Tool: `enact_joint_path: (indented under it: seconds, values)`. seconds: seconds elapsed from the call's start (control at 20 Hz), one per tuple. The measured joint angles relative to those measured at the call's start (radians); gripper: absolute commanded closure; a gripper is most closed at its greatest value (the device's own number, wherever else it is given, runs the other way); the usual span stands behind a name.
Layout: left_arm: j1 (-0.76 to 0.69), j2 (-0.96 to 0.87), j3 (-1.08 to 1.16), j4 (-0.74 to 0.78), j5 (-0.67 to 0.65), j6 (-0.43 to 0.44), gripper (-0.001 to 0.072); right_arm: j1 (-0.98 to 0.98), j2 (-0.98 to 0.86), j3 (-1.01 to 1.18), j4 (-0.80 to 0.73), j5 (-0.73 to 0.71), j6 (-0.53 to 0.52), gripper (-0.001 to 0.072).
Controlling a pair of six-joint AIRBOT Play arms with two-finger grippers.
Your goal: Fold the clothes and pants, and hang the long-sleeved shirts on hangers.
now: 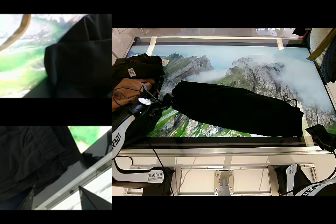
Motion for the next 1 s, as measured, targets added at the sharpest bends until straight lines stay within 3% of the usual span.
enact_joint_path:
  seconds: [0.15, 0.35, 0.45, 0.7, 0.9, 1.0]
  values:
    - [0.0, -0.001, 0.004, 0.0, 0.01, 0.007, 0.0699, 0.0, 0.0, 0.0, -0.004, 0.005, 0.0, 0.0131]
    - [0.007, 0.046, 0.006, 0.047, -0.003, 0.013, 0.0699, -0.001, 0.0, -0.001, -0.127, 0.04, 0.012, 0.0132]
    - [0.013, 0.094, 0.006, 0.104, -0.029, 0.014, 0.0699, -0.001, 0.0, -0.001, -0.145, 0.061, 0.029, 0.0172]
    - [0.02, 0.195, 0.006, 0.207, -0.089, 0.015, 0.0699, -0.001, -0.079, -0.032, 0.02, 0.016, 0.041, 0.0172]
    - [0.021, 0.219, 0.006, 0.235, -0.103, 0.015, 0.0699, -0.001, -0.212, -0.11, 0.163, -0.058, -0.033, 0.0176]
    - [0.021, 0.223, 0.006, 0.24, -0.106, 0.015, 0.0699, -0.001, -0.259, -0.137, 0.196, -0.1, -0.057, 0.0267]
